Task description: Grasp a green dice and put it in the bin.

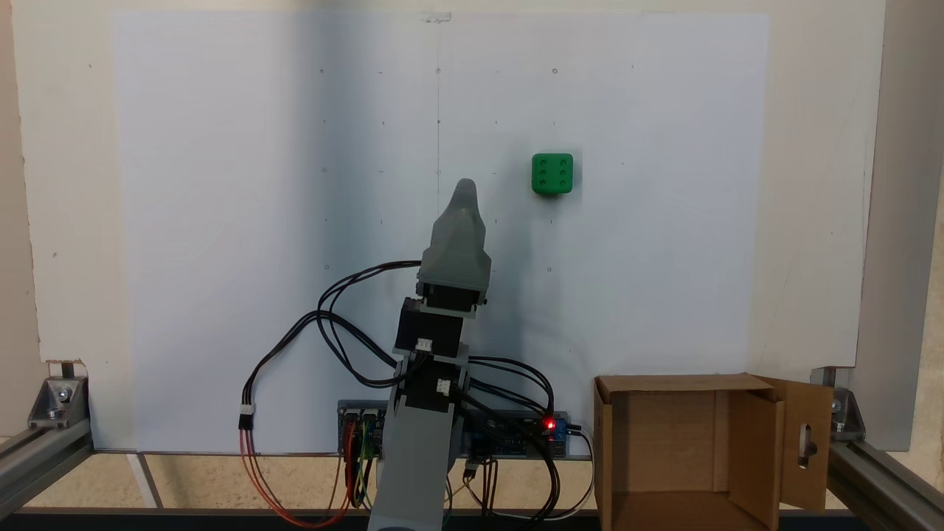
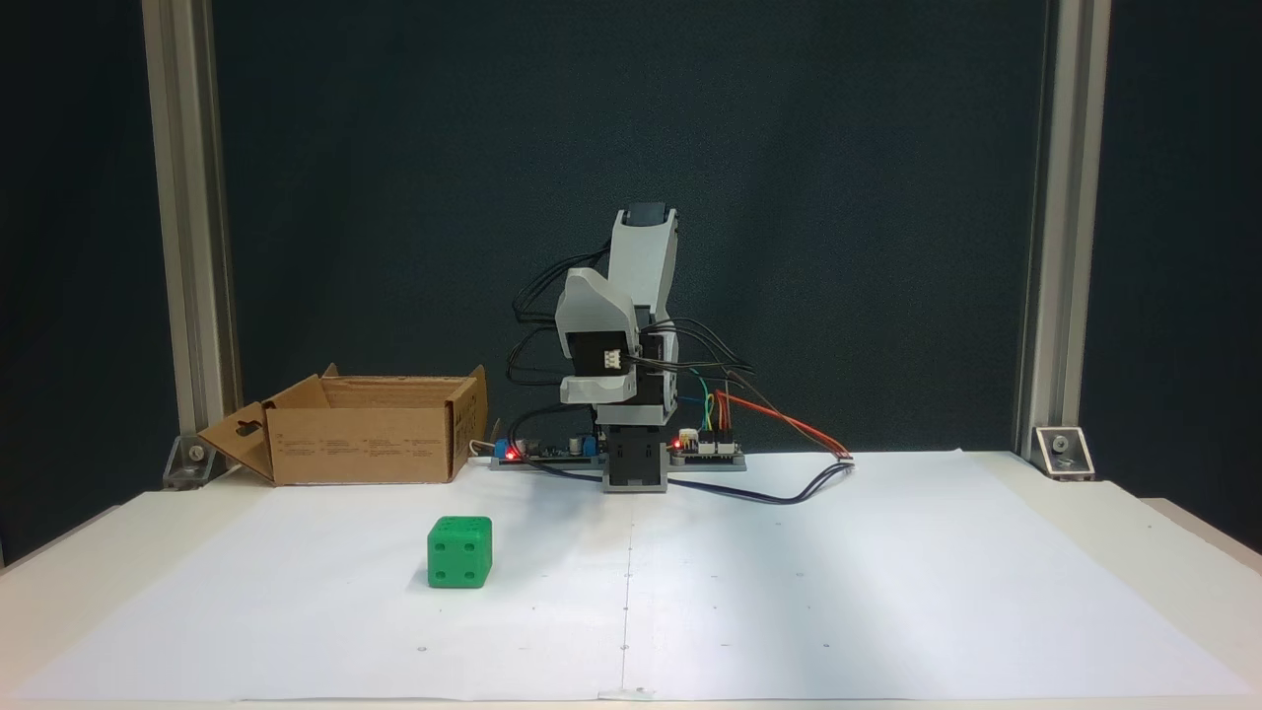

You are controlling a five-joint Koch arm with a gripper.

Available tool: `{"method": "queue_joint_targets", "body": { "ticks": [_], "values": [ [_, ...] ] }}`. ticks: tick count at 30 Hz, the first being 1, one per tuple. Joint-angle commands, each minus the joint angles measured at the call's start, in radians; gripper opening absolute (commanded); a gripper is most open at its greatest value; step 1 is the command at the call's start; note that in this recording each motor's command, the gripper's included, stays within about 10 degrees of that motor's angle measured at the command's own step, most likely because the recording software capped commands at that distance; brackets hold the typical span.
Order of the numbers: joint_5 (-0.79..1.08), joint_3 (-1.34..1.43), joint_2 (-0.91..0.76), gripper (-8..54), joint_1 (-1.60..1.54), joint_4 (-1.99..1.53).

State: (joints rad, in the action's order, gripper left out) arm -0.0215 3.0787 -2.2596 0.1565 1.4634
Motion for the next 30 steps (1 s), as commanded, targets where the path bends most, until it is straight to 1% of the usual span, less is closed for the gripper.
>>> {"method": "queue_joint_targets", "body": {
  "ticks": [1,22,30],
  "values": [
    [-0.035,0.052,-0.109,44.6,-0.002,0.04],
    [-0.038,0.052,-0.11,44.3,-0.003,0.041],
    [-0.035,0.049,-0.109,44.1,-0.054,0.041]
  ]
}}
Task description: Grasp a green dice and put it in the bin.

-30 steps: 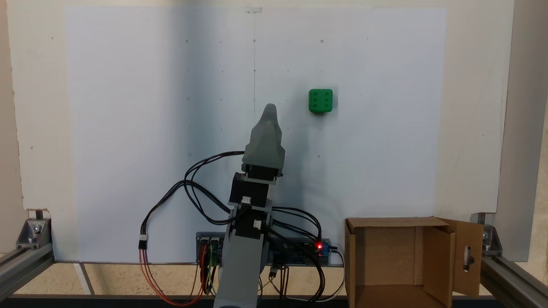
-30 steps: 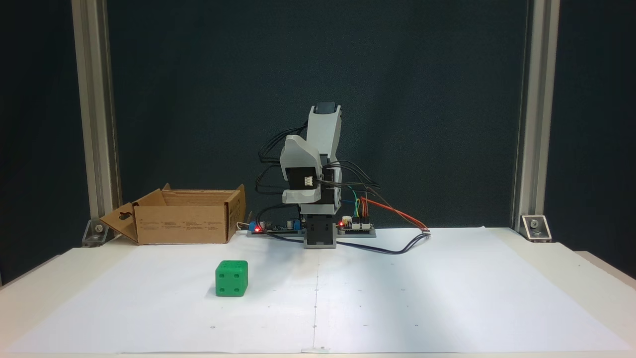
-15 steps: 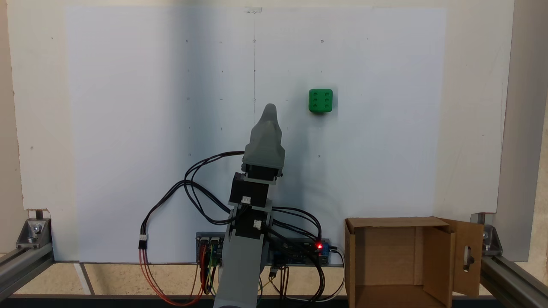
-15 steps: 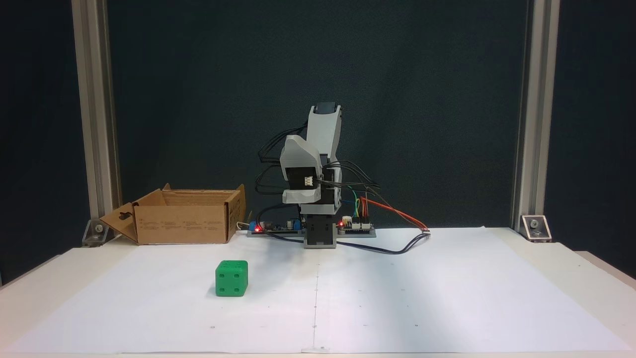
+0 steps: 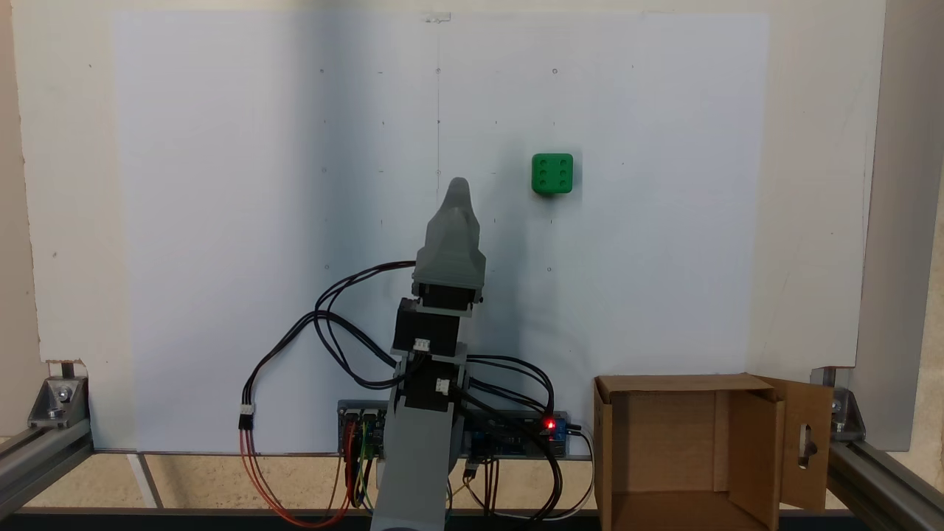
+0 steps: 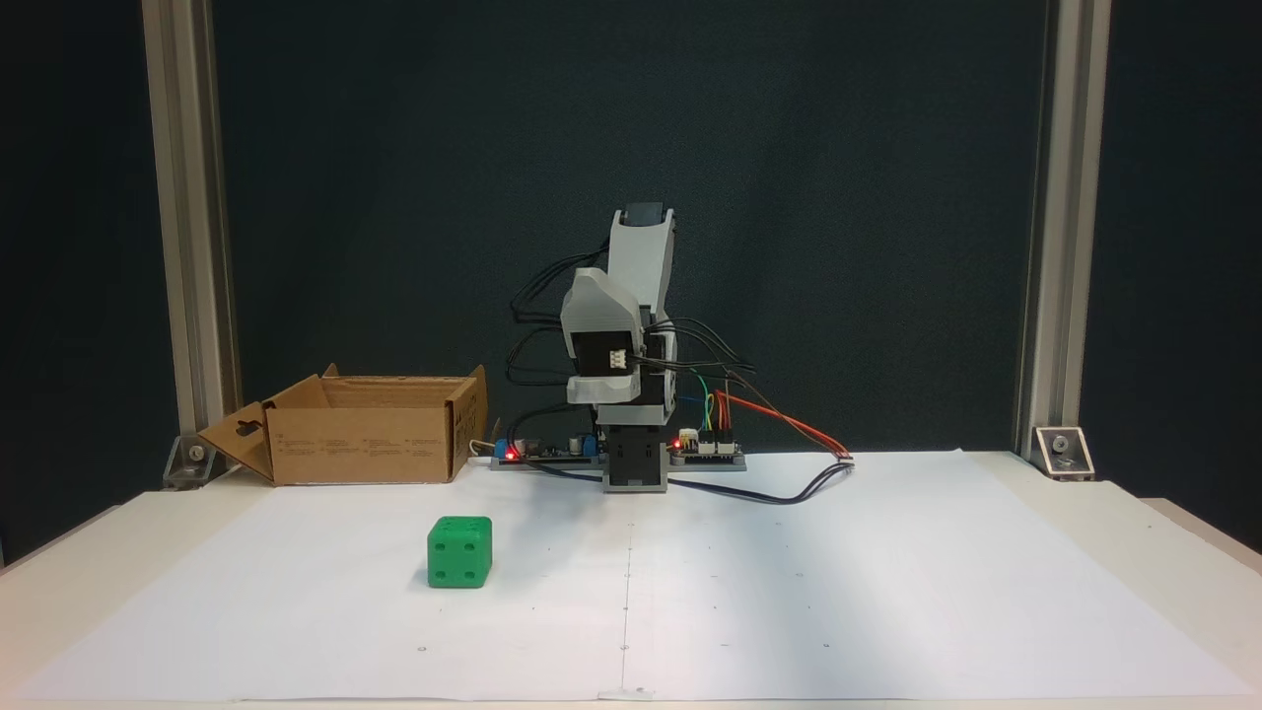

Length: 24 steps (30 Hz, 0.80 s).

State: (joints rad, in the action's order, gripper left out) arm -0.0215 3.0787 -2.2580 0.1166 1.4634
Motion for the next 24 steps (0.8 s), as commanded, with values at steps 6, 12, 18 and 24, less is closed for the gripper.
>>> {"method": "queue_joint_targets", "body": {
  "ticks": [6,12,18,24],
  "values": [
    [-0.025,0.021,-0.109,44.0,-0.021,-0.012],
    [-0.025,-0.181,-0.11,44.1,-0.02,-0.352],
    [-0.026,-0.479,-0.112,44.2,-0.017,-0.768],
    [-0.049,-0.779,-0.107,43.0,-0.067,-1.175]
  ]
}}
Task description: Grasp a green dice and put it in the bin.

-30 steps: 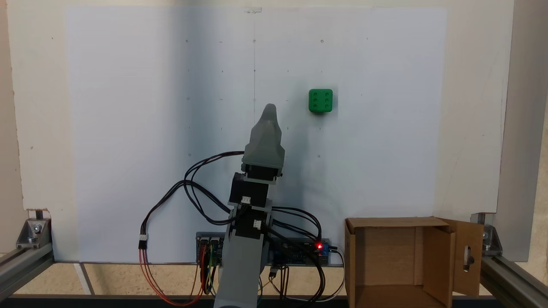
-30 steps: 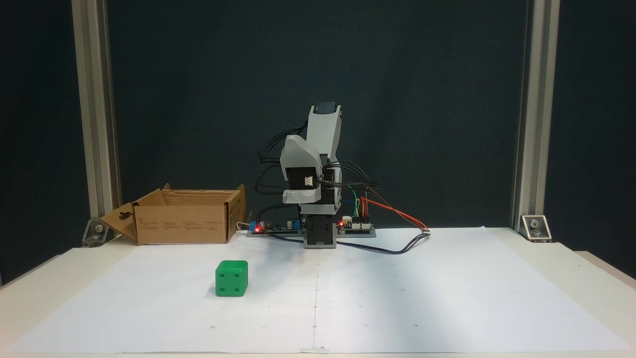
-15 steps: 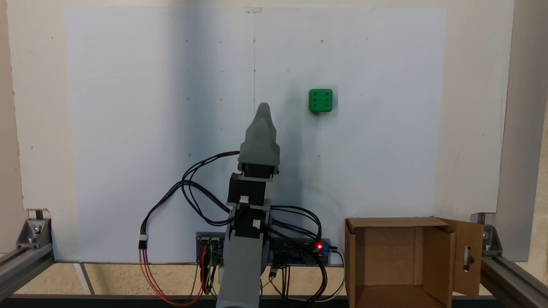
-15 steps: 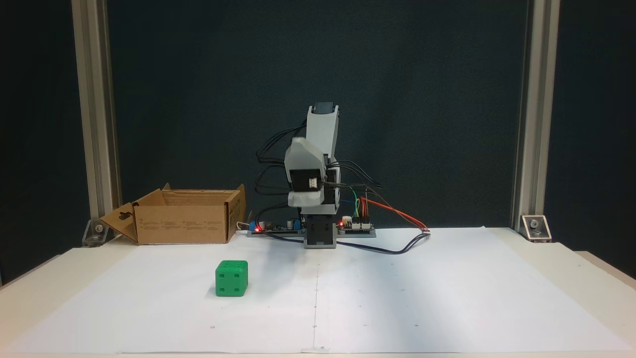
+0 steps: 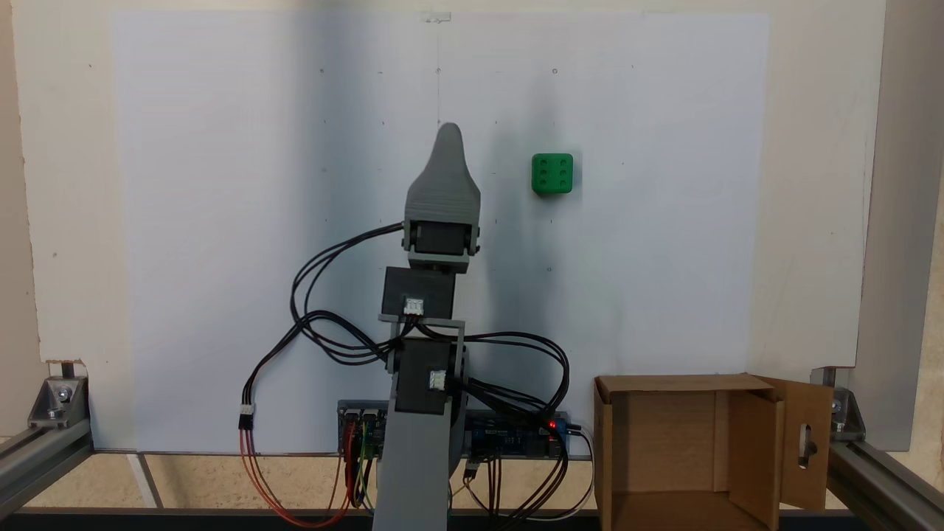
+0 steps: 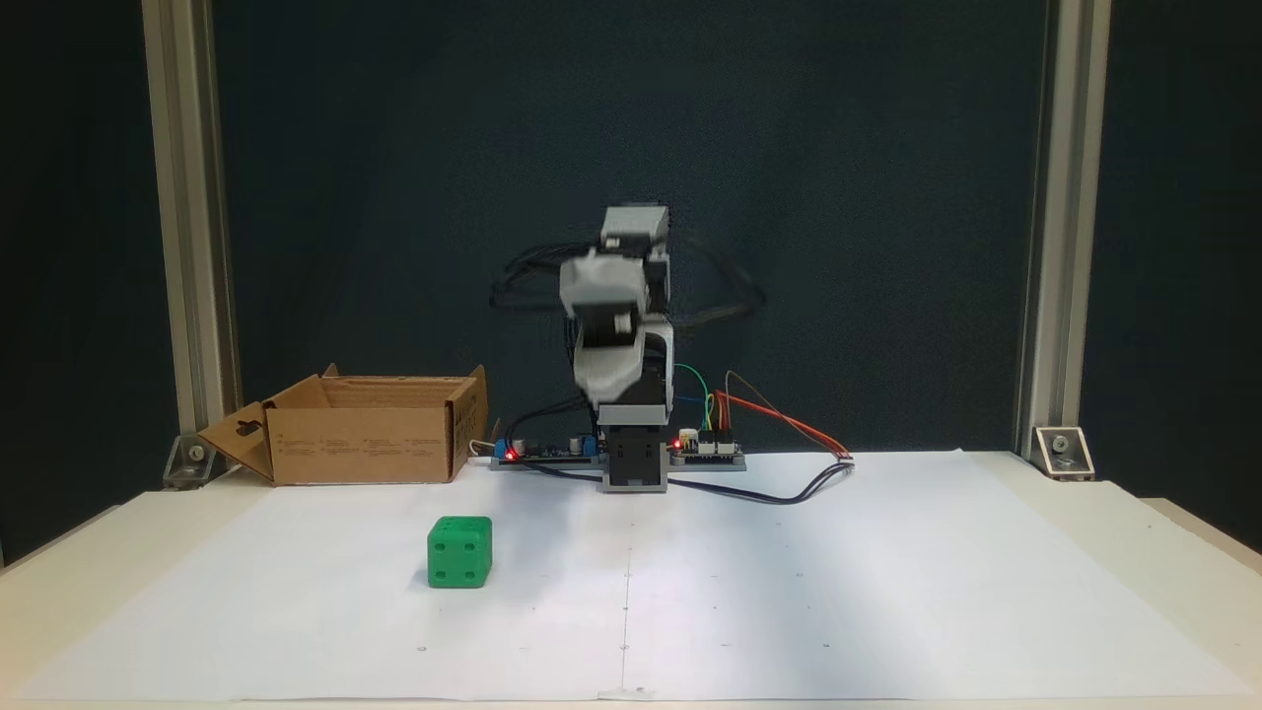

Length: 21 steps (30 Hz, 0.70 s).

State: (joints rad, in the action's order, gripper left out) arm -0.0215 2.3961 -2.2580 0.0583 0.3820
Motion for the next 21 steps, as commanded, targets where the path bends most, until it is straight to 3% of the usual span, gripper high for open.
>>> {"method": "queue_joint_targets", "body": {
  "ticks": [1,11,21],
  "values": [
    [-0.06,-0.153,-0.104,43.0,-0.009,-0.161],
    [-0.057,-0.482,0.152,42.6,0.097,-0.848],
    [0.129,-0.873,0.423,43.4,0.291,-1.458]
  ]
}}
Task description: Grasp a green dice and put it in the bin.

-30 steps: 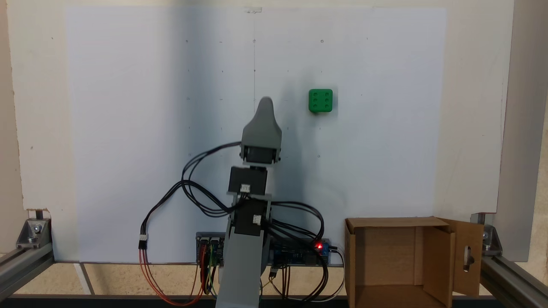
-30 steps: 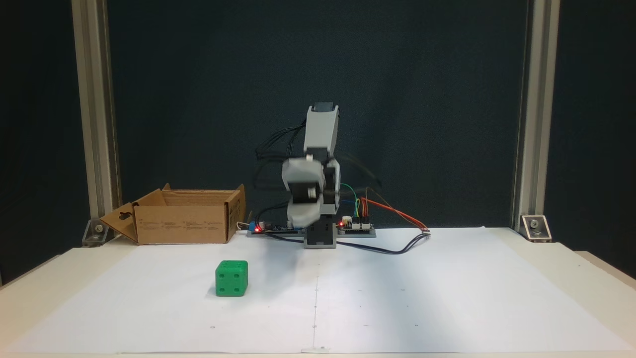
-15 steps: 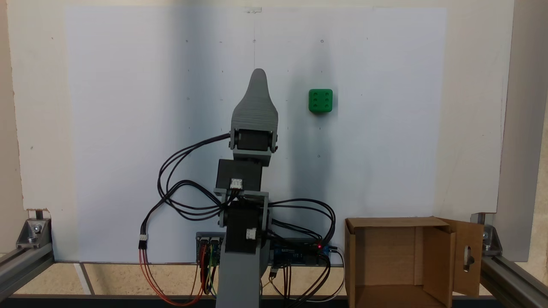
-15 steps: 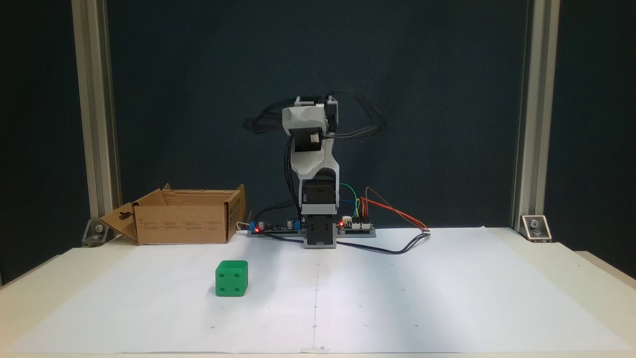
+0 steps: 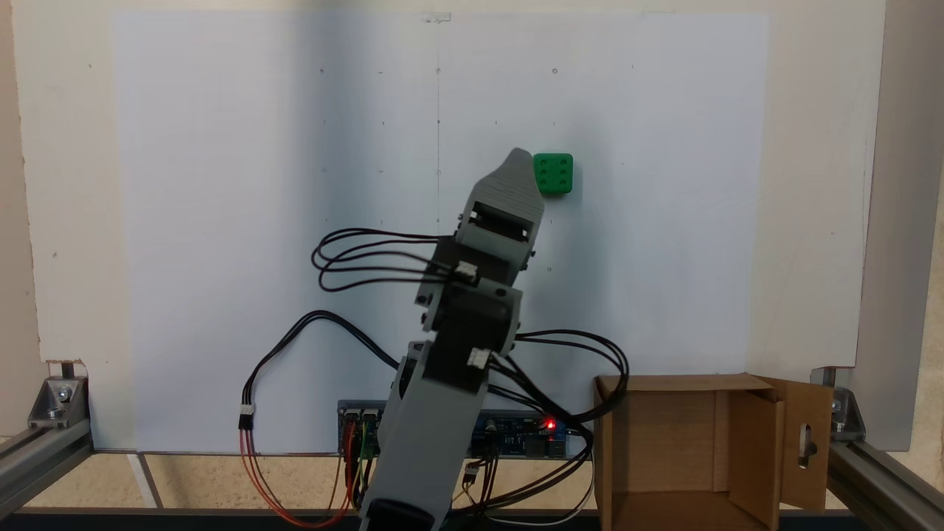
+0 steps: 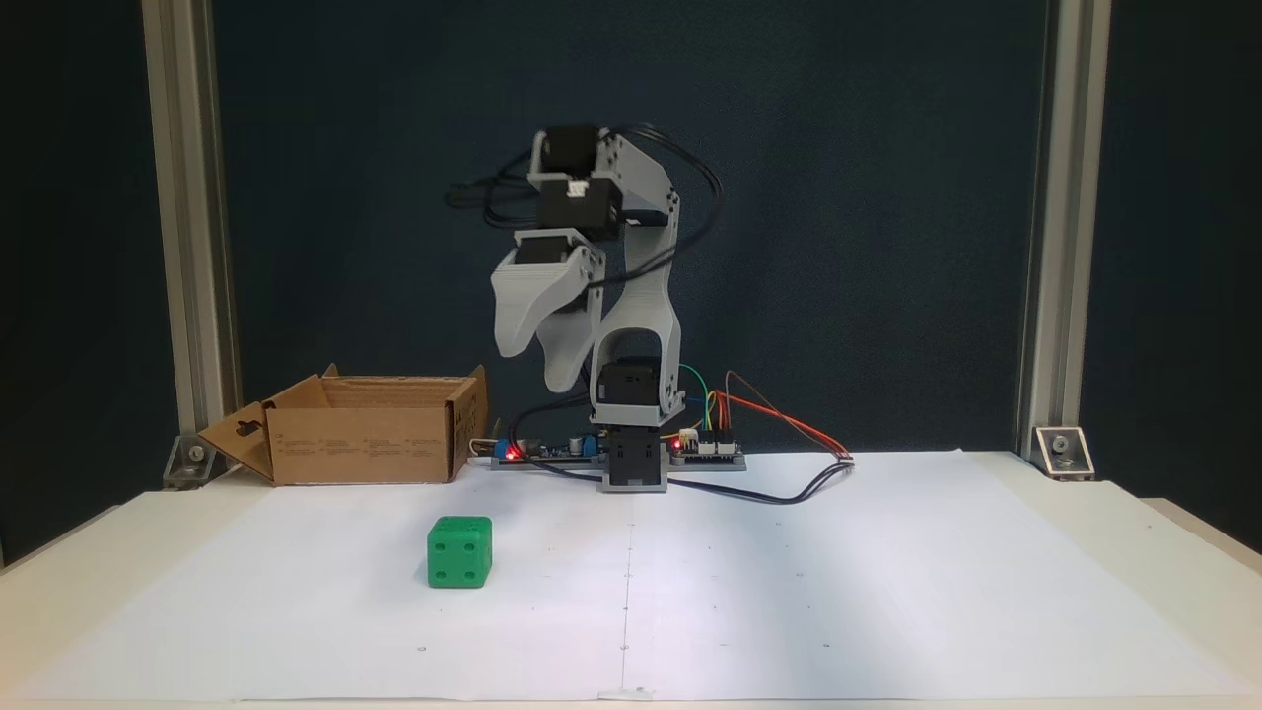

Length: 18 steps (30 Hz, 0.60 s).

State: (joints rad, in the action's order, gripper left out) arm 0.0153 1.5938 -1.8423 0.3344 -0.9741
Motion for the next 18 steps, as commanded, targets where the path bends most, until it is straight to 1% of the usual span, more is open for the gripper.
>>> {"method": "queue_joint_targets", "body": {
  "ticks": [1,5,13,18],
  "values": [
    [0.117,-0.092,0.026,43.5,0.028,-0.162],
    [0.219,-0.152,0.091,43.5,0.066,-0.353],
    [0.428,-0.255,0.215,43.8,0.11,-0.354],
    [0.463,-0.341,0.293,43.7,0.143,-0.354]
  ]
}}
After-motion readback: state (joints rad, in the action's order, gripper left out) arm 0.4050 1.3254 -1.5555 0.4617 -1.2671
